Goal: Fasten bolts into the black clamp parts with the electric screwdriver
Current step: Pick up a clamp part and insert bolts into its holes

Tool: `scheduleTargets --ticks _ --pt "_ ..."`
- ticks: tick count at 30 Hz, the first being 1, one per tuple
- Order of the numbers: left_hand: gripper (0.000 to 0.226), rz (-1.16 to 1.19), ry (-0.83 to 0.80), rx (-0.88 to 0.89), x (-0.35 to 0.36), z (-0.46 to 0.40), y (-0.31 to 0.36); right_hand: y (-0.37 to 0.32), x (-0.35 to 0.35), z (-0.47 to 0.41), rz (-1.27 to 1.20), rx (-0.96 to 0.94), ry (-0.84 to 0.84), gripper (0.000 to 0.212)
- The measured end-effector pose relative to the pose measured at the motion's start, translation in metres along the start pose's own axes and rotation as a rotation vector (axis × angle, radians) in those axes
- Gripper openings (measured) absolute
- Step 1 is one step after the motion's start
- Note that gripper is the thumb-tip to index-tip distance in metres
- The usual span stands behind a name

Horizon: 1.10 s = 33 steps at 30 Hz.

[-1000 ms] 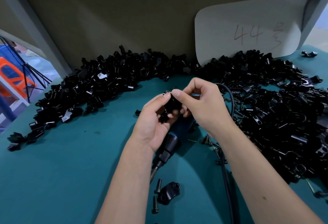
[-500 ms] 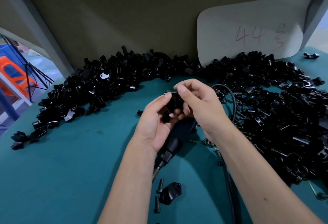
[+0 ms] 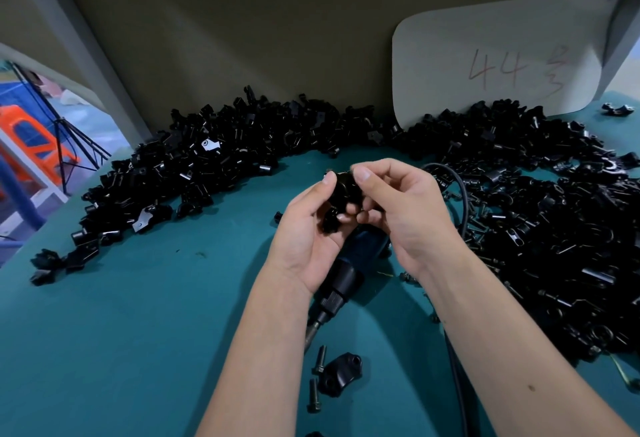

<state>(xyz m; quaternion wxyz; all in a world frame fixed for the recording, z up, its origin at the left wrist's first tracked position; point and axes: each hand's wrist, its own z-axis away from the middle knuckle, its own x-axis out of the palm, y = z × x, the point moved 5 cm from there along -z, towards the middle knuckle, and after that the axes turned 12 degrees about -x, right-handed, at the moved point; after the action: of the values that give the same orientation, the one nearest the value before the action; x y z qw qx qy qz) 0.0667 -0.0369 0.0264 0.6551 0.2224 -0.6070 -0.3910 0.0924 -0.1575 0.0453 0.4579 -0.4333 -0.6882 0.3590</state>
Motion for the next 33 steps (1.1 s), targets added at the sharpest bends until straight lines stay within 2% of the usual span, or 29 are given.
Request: scheduleTargets --ticks 4,8,10,13,17,20,24,30,33 --pt "0.024 -0.015 0.007 0.008 0.000 -0.001 -0.001 0.002 0.003 0.001 0.033 -0.010 0.040 0.003" --pt "0.023 0.000 -0.029 0.027 0.002 -0.001 0.000 -0.002 0.006 0.004 0.005 -0.020 -0.025 0.014" --pt "0.022 0.000 -0.042 0.027 0.005 0.000 -0.002 -0.004 0.006 0.005 -0.008 -0.024 0.018 0.014" --pt "0.024 0.004 -0.055 0.038 0.007 0.001 -0.003 -0.005 0.003 0.003 -0.090 -0.004 0.091 0.031" --pt "0.024 0.021 -0.047 0.053 0.010 0.000 -0.004 -0.010 -0.004 0.000 -0.127 0.044 0.098 0.037" --pt "0.023 -0.034 0.014 0.090 0.008 -0.001 -0.004 -0.011 -0.006 -0.002 -0.027 0.022 0.062 0.031" --pt "0.020 -0.150 0.081 0.151 0.005 0.000 0.000 -0.015 -0.006 -0.004 0.191 -0.156 -0.051 0.006" --pt "0.022 -0.271 0.123 0.235 0.002 -0.001 0.003 -0.017 -0.006 -0.004 0.218 -0.212 -0.023 0.016" --pt "0.021 -0.315 0.113 0.247 0.000 -0.002 0.004 -0.016 -0.005 -0.003 0.225 -0.225 -0.050 0.009"
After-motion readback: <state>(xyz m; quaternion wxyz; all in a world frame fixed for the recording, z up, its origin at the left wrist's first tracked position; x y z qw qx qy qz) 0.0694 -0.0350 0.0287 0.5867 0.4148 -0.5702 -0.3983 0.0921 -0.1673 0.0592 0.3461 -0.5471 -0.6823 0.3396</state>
